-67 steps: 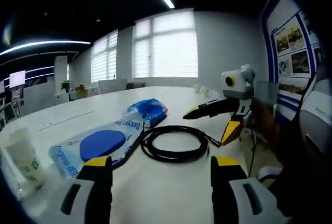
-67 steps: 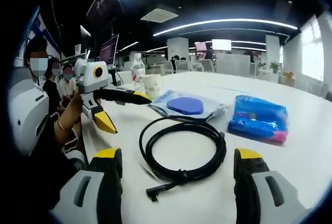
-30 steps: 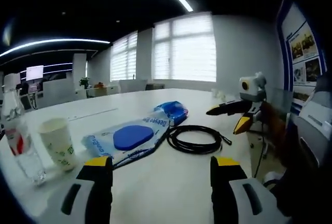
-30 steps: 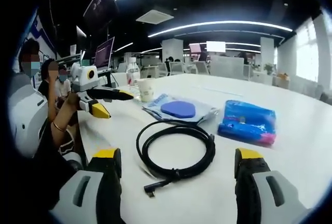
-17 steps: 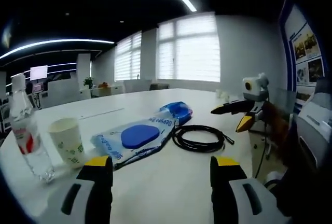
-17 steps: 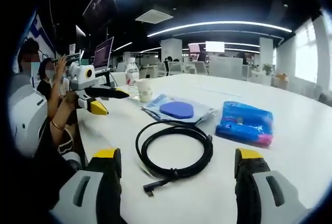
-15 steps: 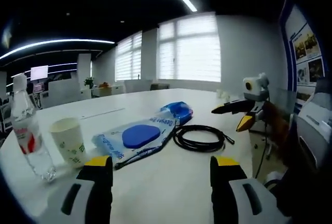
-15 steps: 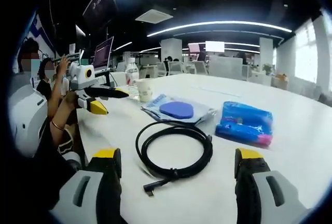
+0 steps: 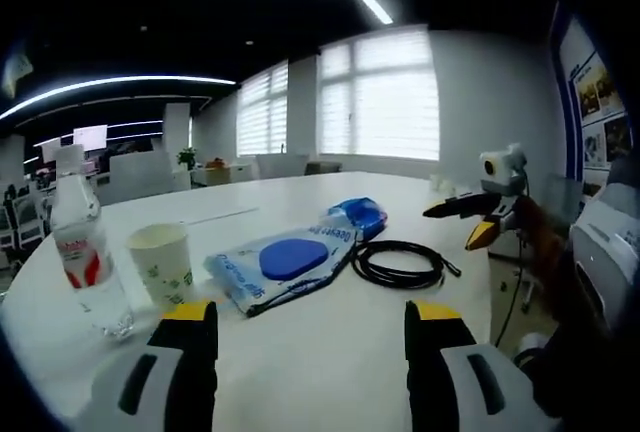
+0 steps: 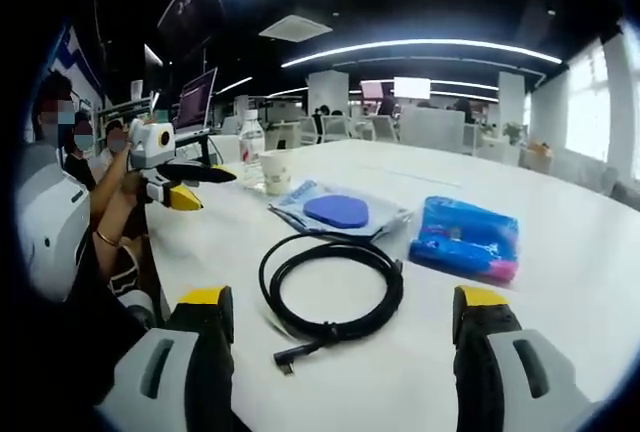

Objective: Arrange the tabletop items into an orderly group along one side of the table until the central work area is clear of visible clutter.

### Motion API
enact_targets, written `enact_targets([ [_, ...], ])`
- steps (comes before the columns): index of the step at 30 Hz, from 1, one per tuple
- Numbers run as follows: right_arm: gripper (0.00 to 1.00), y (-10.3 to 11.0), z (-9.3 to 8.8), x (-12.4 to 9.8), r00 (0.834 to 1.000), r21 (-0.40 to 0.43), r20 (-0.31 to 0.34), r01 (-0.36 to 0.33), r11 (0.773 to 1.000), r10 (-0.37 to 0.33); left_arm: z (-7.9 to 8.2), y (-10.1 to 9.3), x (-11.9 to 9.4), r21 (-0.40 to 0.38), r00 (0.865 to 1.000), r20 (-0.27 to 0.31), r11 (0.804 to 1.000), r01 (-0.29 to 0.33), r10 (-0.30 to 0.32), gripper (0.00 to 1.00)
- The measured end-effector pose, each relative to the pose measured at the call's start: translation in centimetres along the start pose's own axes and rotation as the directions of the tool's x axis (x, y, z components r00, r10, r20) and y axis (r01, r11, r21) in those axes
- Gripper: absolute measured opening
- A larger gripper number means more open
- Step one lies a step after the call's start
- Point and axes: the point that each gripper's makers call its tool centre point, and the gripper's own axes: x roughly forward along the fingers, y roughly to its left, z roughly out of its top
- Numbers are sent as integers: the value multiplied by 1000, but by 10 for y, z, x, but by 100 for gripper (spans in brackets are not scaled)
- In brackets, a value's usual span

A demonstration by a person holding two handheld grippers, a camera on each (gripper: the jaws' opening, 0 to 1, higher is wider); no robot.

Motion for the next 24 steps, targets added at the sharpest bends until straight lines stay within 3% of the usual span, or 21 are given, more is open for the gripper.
enact_targets([
  [24, 88, -3, -3, -7, 1000, -13, -19, 25, 1000, -25, -4, 10, -21, -20, 998, -3, 998, -62, 62, 75],
])
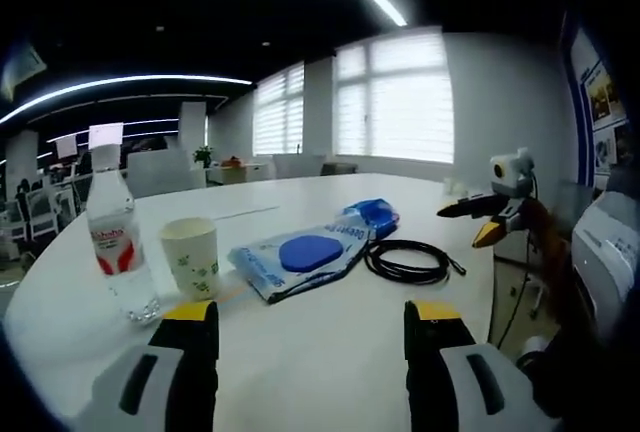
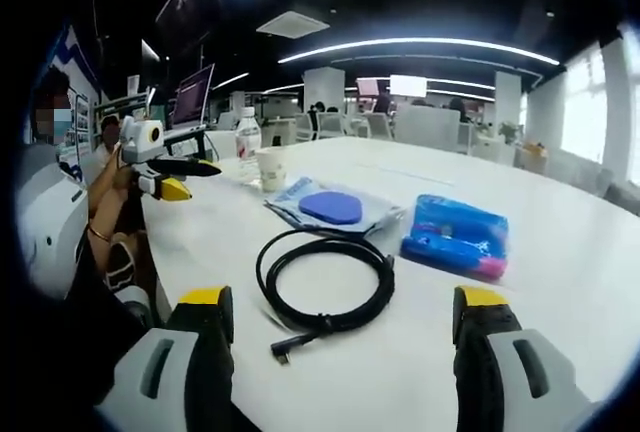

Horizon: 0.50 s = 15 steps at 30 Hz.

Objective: Arrange the tabletop items into an orderly group along one side of the table until the central work area is clear of visible clutter.

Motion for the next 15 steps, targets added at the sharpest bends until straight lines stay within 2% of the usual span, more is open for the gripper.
enact_targets([
  [15, 88, -1, 2, -7, 1000, -5, -2, 16, 1000, -16, -2, 11, -15, -9, 999, -2, 999, -47, 47, 75],
])
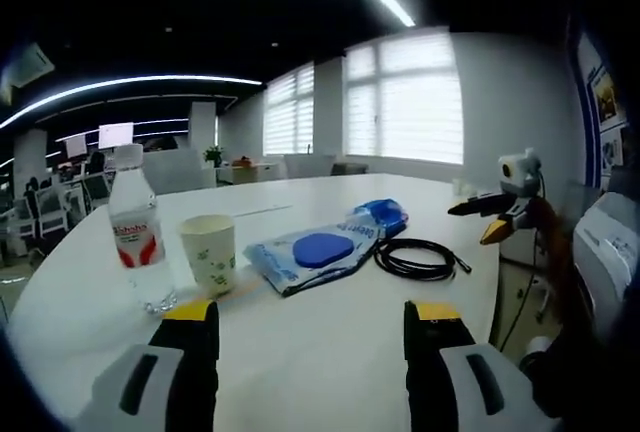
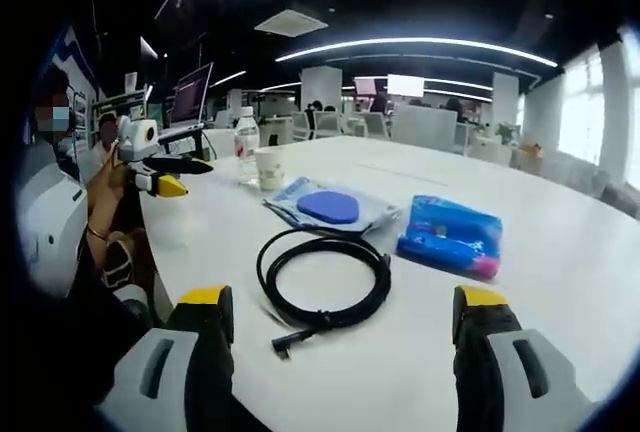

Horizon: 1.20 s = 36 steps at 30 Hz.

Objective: Arrange the tabletop items into an orderly group along one side of the table until the central work area is clear of visible clutter.

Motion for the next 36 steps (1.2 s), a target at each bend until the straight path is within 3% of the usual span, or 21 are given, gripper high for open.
enact_targets([
  [36, 88, -3, -7, -11, 999, 7, -18, 32, 999, -31, -9, 12, -23, -11, 998, -17, 998, -66, 66, 75],
])
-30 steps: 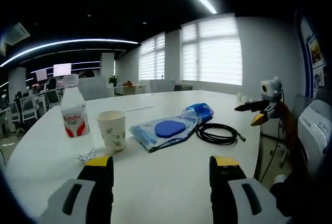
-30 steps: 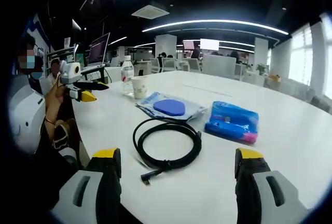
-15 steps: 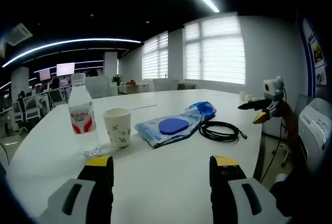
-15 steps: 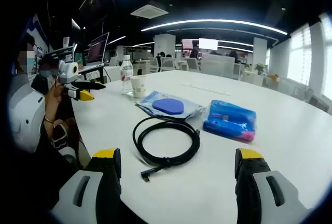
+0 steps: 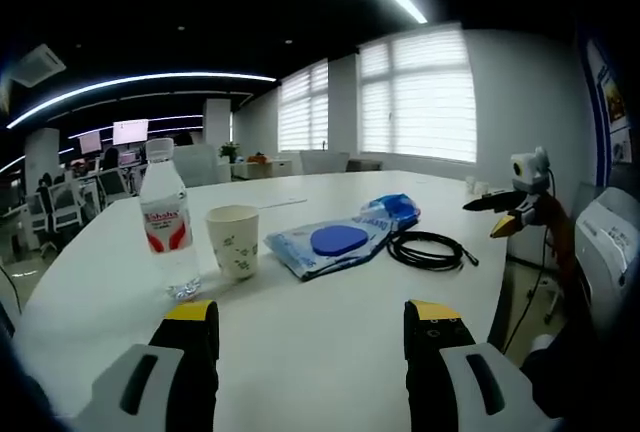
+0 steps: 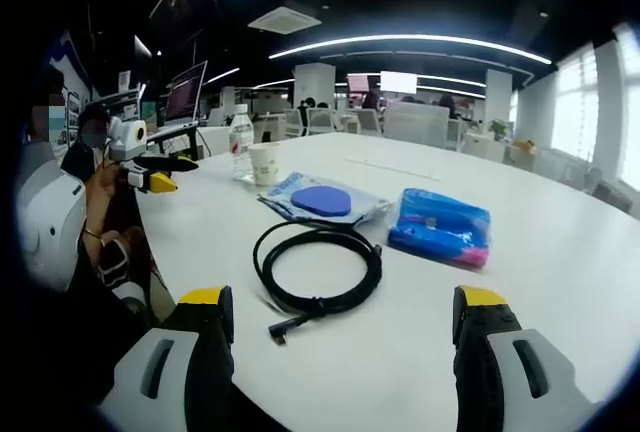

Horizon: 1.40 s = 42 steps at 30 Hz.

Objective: Arrange the tabletop items into an orderly group along one side of the table until the central work area is clear of visible clutter.

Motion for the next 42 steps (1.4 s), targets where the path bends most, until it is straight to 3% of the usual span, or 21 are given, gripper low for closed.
enact_targets([
  [42, 88, -6, -6, 0, 1000, 13, -17, 13, 1000, -12, -6, 4, 1, -27, 1000, -10, 1000, -11, 11, 75],
])
